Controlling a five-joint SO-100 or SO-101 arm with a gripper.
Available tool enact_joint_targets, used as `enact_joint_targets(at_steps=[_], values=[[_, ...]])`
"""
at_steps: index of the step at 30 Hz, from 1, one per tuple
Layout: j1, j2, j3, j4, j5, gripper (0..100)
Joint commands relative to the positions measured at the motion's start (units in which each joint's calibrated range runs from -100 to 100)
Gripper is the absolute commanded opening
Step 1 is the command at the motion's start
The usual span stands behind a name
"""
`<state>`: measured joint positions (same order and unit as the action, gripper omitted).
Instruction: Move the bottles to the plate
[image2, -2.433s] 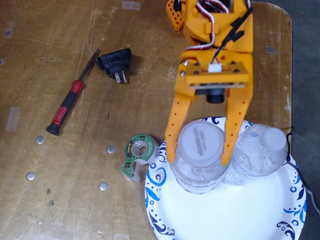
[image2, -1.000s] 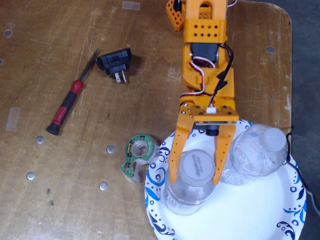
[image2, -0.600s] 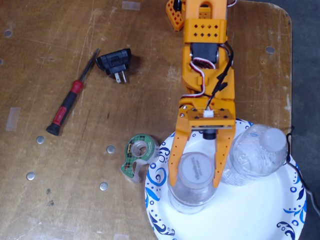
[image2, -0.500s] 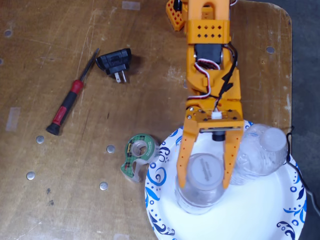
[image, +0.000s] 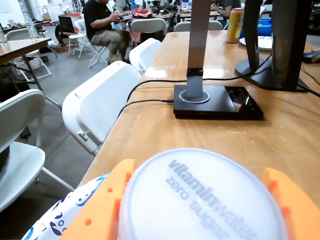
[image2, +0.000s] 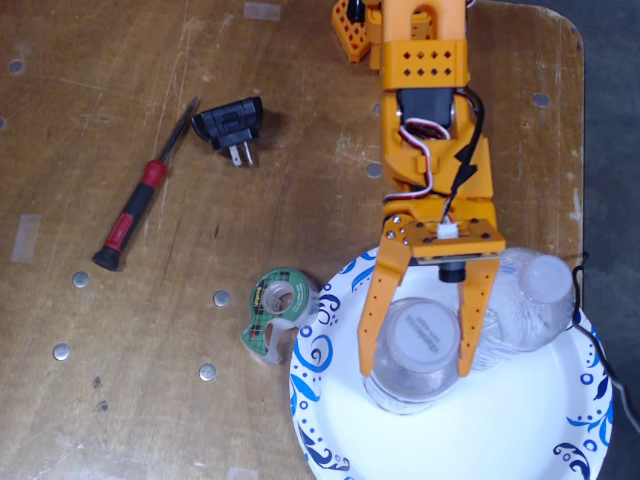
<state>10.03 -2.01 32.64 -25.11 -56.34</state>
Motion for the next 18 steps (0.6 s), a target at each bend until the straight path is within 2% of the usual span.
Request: enact_joint_targets(at_steps=[1, 6, 12, 18], values=[[0.6, -0.8, -3.3, -0.3, 0.2, 27], [0.6, -0.9, -4.3, -1.0, 1.1, 28], [-1.6, -0.9, -6.0, -1.3, 0.6, 41], [-2.5, -0.9, -9.4, -1.3, 0.6, 45]])
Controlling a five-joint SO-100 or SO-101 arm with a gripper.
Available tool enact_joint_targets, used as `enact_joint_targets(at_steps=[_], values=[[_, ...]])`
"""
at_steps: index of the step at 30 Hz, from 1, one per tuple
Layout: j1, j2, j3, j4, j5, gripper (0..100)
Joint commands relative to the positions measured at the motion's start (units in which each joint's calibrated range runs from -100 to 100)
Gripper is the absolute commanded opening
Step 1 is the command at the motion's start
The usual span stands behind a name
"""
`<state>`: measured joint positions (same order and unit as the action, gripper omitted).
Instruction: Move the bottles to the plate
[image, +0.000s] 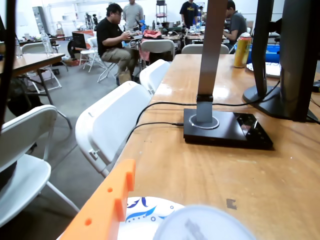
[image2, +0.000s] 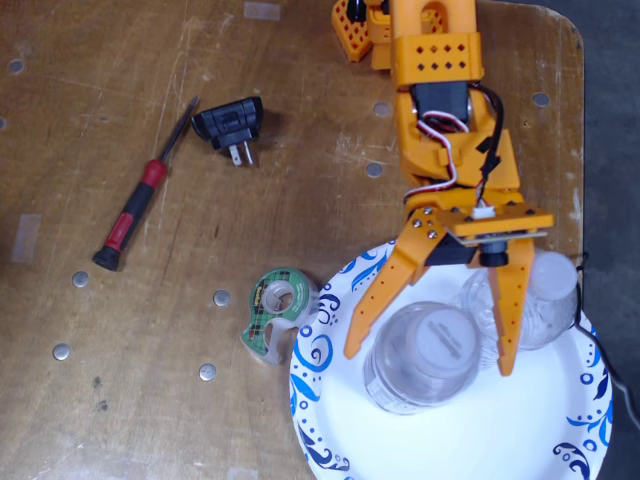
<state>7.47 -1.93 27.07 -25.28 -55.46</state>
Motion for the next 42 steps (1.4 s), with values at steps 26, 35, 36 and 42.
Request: enact_joint_targets(at_steps=[26, 35, 36, 42], values=[[13.0, -42.2, 41.5, -0.5, -2.7, 1], [18.3, -63.2, 65.3, -0.1, -2.7, 1], [18.5, -65.1, 67.1, -0.1, -2.7, 1], [16.7, -73.7, 72.1, 8.6, -5.0, 1]])
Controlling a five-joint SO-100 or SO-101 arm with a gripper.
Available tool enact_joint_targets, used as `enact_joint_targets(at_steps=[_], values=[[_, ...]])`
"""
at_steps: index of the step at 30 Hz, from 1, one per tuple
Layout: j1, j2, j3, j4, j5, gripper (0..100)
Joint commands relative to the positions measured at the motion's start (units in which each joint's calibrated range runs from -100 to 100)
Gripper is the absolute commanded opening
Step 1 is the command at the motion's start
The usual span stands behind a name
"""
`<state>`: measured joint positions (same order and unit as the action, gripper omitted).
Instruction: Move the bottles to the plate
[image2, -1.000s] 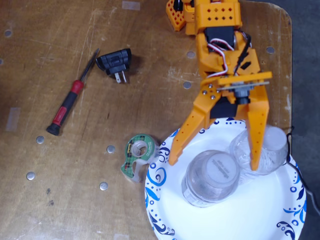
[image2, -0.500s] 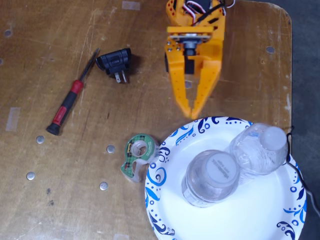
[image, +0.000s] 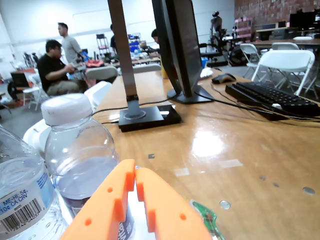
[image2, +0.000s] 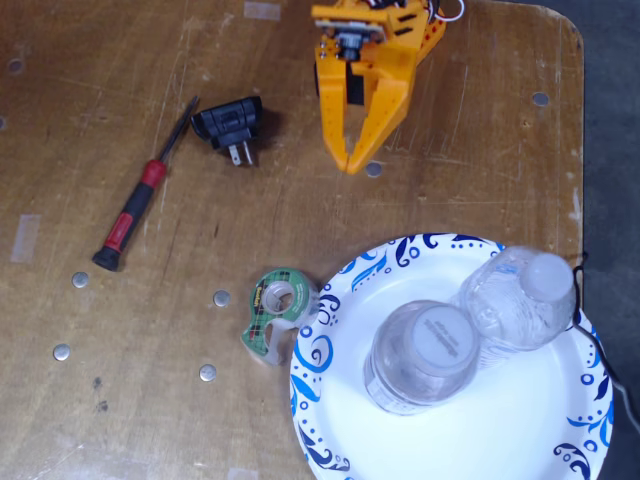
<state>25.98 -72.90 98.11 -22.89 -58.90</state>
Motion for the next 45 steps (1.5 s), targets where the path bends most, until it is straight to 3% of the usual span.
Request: enact_joint_targets(at_steps=[1, 16, 25, 30, 45], values=[[-2.6, -3.7, 1.1, 8.6, -2.6, 1], [-1.1, -26.3, 0.4, 52.0, -3.7, 1], [-0.7, -25.9, 0.2, 52.0, -3.3, 1], [0.1, -26.0, -0.6, 52.0, 1.7, 1], [-0.6, -25.9, 0.9, 52.8, 1.7, 1]])
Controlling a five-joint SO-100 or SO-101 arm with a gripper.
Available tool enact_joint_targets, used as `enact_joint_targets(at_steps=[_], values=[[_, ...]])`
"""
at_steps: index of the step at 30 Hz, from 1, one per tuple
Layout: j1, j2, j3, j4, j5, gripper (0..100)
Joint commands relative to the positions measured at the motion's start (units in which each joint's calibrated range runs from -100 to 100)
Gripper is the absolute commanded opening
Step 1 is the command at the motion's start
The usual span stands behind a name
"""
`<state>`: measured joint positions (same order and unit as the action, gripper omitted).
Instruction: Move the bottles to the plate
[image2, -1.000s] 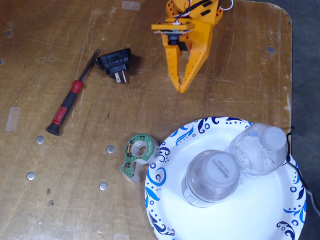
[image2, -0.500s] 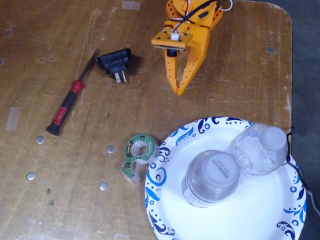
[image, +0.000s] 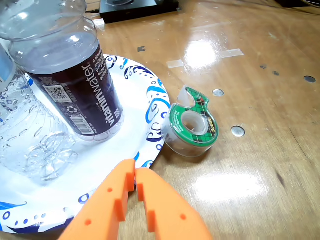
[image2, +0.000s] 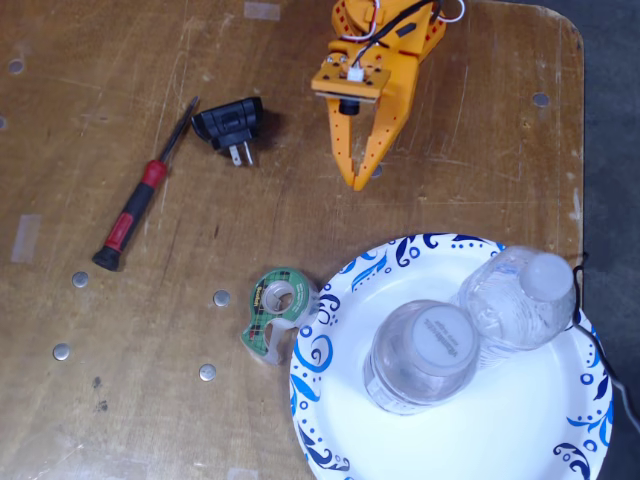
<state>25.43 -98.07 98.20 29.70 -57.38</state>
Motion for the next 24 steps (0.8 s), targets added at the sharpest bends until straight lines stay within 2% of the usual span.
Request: enact_joint_targets(at_steps=[1, 24], values=[[0.0, -0.7, 0.8, 0.0, 0.2, 1], [0.6, -0.7, 0.8, -0.5, 0.2, 1]])
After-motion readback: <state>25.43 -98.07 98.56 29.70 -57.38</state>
